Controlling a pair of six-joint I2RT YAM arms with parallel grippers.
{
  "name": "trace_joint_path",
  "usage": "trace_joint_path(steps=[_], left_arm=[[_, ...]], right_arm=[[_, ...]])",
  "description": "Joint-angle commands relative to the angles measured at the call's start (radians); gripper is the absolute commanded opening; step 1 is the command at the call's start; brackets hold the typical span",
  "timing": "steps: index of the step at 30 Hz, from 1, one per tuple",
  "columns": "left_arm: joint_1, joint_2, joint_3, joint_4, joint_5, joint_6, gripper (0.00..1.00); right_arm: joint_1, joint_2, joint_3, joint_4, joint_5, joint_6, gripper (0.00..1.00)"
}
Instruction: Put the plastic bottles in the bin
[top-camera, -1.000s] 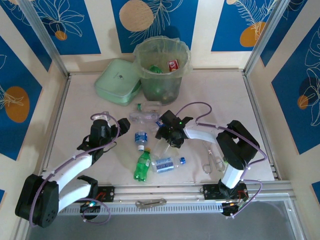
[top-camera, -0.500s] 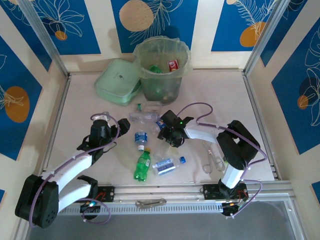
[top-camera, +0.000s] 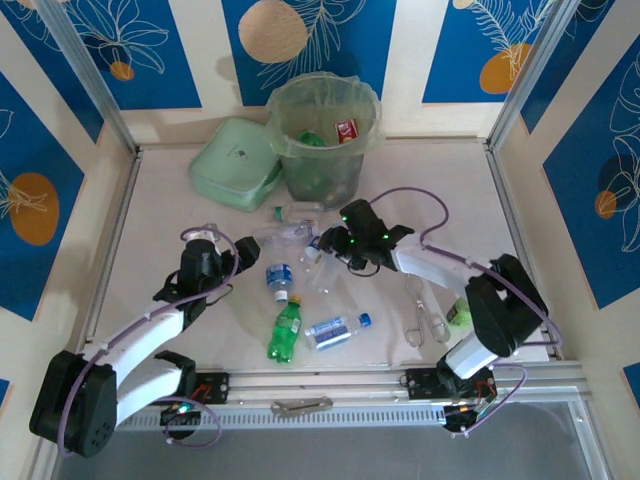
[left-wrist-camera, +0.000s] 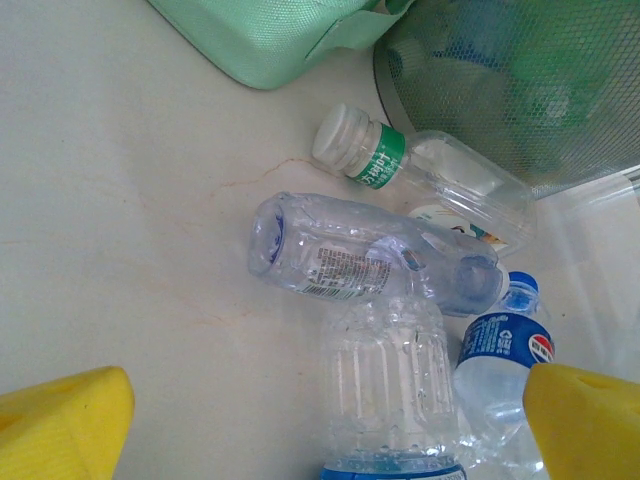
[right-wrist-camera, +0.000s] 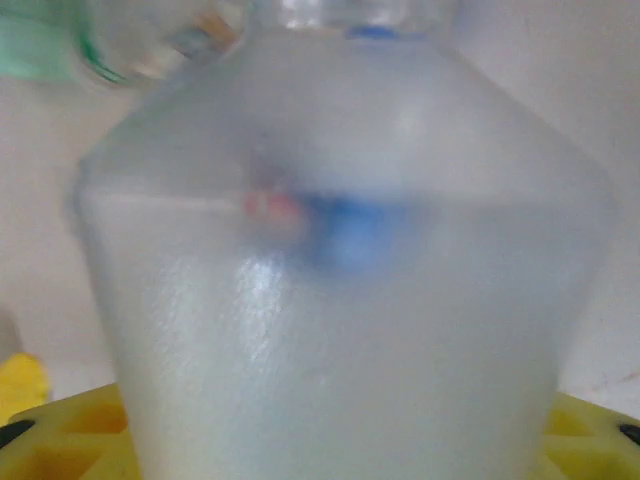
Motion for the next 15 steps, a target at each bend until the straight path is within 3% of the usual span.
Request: trace_joint_path(steps=[1,6,15], left_arm=[[0.011,-0.008,-0.009,0.002,-0.018,0.003,0.99],[0.013,0.001,-0.01,0.01,-0.015,0.004,0.99],[0.011,0.018,-0.012,0.032,-0.006,0.005,1.0]], right_arm=[[-0.035,-0.086,-0.032,0.033,-0.007,-0.058,0.54],[-0.12,-0.177,-0.01,0.043,0.019,-0.145,0.53],[-0.237,-0.222,0.185,0.112,0.043,-0.367,0.5]])
